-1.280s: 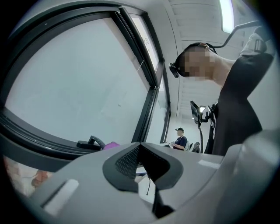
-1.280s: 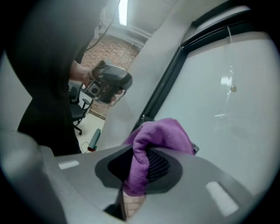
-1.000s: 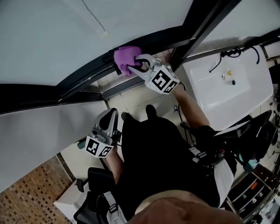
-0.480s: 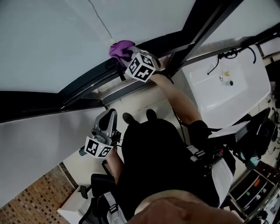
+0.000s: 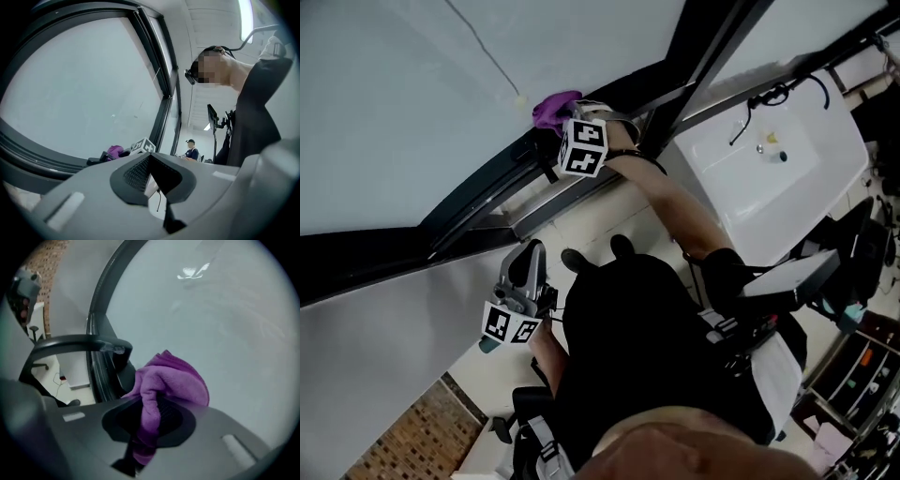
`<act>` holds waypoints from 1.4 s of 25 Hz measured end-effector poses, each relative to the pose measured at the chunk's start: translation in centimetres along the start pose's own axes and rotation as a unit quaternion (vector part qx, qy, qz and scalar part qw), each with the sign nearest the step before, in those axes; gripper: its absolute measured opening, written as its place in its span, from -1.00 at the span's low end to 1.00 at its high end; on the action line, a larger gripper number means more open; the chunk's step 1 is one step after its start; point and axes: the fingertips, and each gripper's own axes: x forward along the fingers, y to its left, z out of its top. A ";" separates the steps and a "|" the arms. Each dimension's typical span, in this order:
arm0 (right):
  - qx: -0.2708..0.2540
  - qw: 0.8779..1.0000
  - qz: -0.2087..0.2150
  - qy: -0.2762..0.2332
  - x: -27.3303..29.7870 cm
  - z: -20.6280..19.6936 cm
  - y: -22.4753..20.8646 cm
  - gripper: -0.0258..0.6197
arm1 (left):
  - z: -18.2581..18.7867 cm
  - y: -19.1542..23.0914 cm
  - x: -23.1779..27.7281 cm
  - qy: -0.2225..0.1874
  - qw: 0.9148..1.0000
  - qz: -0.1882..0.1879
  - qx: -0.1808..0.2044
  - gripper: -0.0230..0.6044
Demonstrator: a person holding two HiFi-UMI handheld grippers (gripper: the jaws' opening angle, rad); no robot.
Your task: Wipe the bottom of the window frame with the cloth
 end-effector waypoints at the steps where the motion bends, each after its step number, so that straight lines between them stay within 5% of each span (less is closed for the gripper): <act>1: -0.007 1.000 0.003 0.006 0.5 -0.2 0.1 -0.74 | 0.0 -0.1 0.2 0.001 1.000 -0.006 0.000 -0.93; 7: 0.008 0.999 0.029 -0.027 0.1 -0.3 -0.2 -0.74 | -0.4 -0.7 1.0 0.011 1.000 -0.010 -0.005 -0.93; 16: 0.078 0.992 -0.063 0.071 -2.9 -13.3 -10.2 -0.74 | -0.3 -0.8 2.0 0.016 1.000 -0.022 -0.006 -0.93; 21: 0.095 0.975 -0.131 0.152 -4.5 -19.9 -15.1 -0.74 | -0.4 -0.9 2.5 0.018 0.999 -0.028 -0.002 -0.93; 27: 0.040 0.938 -0.207 0.274 -4.5 -22.7 -16.9 -0.74 | -0.2 -1.5 2.6 0.017 0.999 -0.031 0.001 -0.93; 32: 0.067 0.941 -0.214 0.255 -5.6 -22.6 -16.7 -0.73 | 0.0 -0.7 1.2 0.012 1.000 -0.019 0.002 -0.93; 35: 0.102 0.967 -0.187 0.136 -8.0 -16.2 -12.9 -0.72 | -0.4 0.3 0.2 0.012 1.000 -0.004 -0.007 -0.93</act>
